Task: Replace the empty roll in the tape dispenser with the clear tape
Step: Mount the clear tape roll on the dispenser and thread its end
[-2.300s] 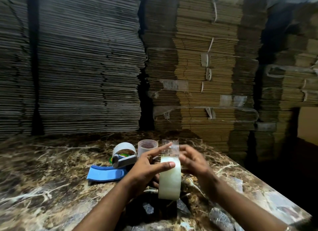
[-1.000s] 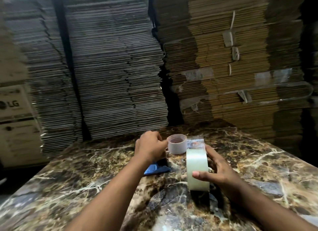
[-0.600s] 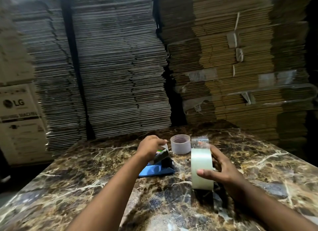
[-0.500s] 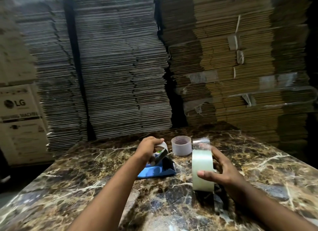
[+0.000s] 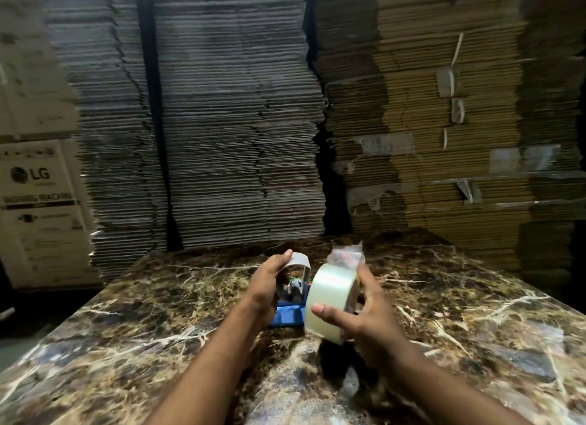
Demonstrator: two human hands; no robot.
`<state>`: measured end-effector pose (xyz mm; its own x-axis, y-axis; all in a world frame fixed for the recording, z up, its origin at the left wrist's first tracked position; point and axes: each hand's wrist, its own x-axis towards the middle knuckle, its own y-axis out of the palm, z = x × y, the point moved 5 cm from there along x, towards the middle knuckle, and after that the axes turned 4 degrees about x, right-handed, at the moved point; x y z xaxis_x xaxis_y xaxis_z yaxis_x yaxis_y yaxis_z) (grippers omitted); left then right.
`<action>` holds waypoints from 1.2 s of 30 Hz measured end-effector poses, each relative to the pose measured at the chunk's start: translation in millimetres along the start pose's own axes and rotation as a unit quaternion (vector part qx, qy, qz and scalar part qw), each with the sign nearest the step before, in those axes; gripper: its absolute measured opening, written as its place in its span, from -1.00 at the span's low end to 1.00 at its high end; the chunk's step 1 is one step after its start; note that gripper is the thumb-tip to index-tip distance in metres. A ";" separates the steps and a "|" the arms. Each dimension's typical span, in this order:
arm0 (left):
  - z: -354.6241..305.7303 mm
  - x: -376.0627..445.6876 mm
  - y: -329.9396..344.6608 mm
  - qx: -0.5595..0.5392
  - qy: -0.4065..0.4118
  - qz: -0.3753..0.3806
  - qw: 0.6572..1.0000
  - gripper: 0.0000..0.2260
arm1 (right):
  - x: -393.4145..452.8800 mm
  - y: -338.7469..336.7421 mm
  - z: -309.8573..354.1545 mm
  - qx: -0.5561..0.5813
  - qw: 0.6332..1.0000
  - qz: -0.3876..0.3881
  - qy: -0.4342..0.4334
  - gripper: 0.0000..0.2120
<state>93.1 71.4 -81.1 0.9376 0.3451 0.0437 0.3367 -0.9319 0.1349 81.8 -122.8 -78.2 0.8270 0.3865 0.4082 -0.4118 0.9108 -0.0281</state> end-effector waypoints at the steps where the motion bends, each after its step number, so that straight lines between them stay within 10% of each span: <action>1: 0.9 0.3 -0.5 -0.006 -0.001 0.002 1.000 -0.72 | 3.1 4.2 -1.1 -0.009 1.000 -0.010 -0.003 -0.17; 9: 7.7 2.9 -8.1 -0.049 -0.006 -0.010 0.999 -0.61 | 4.6 16.9 15.0 -0.177 0.977 -0.114 -0.042 0.00; 36: 0.6 -19.1 -12.2 -0.130 -0.061 -0.007 0.990 -0.63 | -4.8 76.8 -4.3 -0.212 0.949 -0.230 -0.024 0.15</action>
<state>71.2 76.1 -84.2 0.9419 0.3268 -0.0777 0.3306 -0.8612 0.3861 47.9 -54.1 -86.2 0.8590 -0.0643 0.5078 0.1886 0.9621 -0.1971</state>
